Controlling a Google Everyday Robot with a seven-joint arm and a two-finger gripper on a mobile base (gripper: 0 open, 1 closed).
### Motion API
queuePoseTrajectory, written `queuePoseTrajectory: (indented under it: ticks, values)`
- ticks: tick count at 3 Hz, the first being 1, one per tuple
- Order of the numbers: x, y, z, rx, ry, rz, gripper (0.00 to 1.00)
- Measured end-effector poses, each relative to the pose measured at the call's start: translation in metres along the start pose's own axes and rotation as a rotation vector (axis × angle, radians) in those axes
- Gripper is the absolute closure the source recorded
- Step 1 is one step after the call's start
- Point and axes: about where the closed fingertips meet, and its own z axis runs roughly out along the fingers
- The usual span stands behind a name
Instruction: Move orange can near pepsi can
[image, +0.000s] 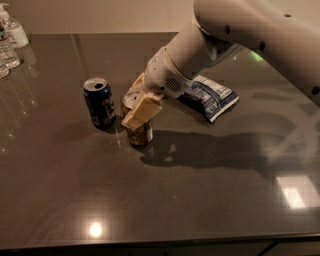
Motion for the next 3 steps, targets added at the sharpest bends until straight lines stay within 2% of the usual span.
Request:
queuePoseTrajectory:
  ticks: [1, 2, 3]
  values:
    - [-0.005, -0.009, 0.009, -0.002, -0.018, 0.005, 1.0]
    - [-0.006, -0.014, 0.015, 0.002, -0.033, 0.011, 0.82]
    - [-0.008, -0.018, 0.019, -0.001, -0.041, 0.011, 0.58]
